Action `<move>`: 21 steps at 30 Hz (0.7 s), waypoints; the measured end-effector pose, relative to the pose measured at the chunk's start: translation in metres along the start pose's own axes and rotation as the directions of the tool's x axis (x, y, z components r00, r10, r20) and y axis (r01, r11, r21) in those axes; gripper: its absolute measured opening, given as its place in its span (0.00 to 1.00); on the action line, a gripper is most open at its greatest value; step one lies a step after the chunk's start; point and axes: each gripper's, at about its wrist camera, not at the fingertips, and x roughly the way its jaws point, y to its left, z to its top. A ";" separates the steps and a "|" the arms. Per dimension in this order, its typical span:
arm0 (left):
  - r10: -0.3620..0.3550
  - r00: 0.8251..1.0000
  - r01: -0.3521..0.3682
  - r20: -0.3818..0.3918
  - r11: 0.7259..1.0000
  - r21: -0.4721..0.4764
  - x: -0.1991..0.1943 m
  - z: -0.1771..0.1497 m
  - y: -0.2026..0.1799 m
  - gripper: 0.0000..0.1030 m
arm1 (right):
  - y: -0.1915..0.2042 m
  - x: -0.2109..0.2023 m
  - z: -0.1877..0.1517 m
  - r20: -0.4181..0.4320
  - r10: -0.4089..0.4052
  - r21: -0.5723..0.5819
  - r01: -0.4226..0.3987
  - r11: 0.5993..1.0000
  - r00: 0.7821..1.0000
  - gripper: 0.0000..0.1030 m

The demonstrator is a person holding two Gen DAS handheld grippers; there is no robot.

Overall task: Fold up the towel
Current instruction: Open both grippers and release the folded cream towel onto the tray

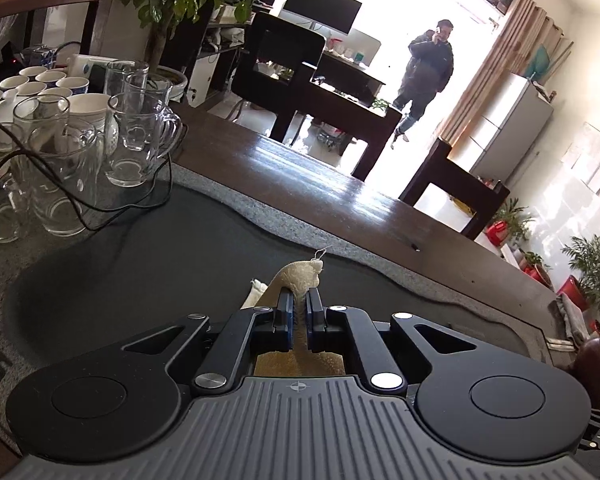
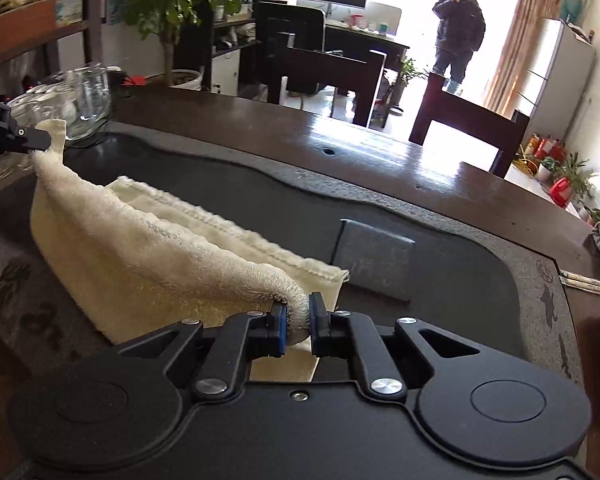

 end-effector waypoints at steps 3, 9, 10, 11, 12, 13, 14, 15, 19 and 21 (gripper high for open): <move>-0.006 1.000 0.006 -0.009 1.000 0.003 0.019 0.009 -0.003 0.06 | -0.005 0.018 0.008 -0.009 -0.028 -0.001 0.028 1.000 1.000 0.11; -0.011 0.999 0.011 -0.040 1.000 -0.011 0.059 0.017 -0.003 0.06 | -0.012 0.047 0.010 -0.039 -0.052 0.039 0.054 0.998 0.998 0.11; -0.011 0.999 0.011 -0.042 1.000 -0.014 0.065 0.017 -0.002 0.06 | -0.015 0.055 0.008 -0.043 -0.063 0.057 0.065 0.996 0.997 0.12; -0.009 0.999 0.008 -0.043 1.000 -0.022 0.070 0.017 0.000 0.06 | -0.016 0.057 0.008 -0.041 -0.067 0.064 0.070 0.996 0.997 0.12; -0.006 0.999 0.005 -0.047 1.000 -0.028 0.075 0.017 0.002 0.07 | -0.016 0.059 0.007 -0.039 -0.072 0.069 0.074 0.995 0.997 0.12; -0.004 0.998 0.002 -0.060 1.000 -0.028 0.081 0.017 0.004 0.08 | -0.017 0.063 0.006 -0.055 -0.068 0.072 0.072 0.995 0.996 0.19; -0.006 0.996 0.004 -0.085 1.000 -0.029 0.086 0.017 0.007 0.12 | -0.017 0.068 0.004 -0.071 -0.064 0.075 0.069 0.995 0.995 0.22; -0.010 0.991 0.006 -0.131 0.999 -0.035 0.094 0.016 0.011 0.14 | -0.017 0.072 0.002 -0.091 -0.066 0.076 0.073 0.994 0.994 0.24; -0.002 0.988 -0.007 -0.154 0.998 -0.059 0.099 0.012 0.028 0.37 | -0.020 0.074 -0.005 -0.120 -0.077 0.051 0.083 0.995 0.990 0.38; -0.002 0.987 -0.009 -0.158 0.998 -0.066 0.098 0.012 0.035 0.37 | -0.022 0.072 -0.006 -0.129 -0.085 0.045 0.091 0.995 0.988 0.38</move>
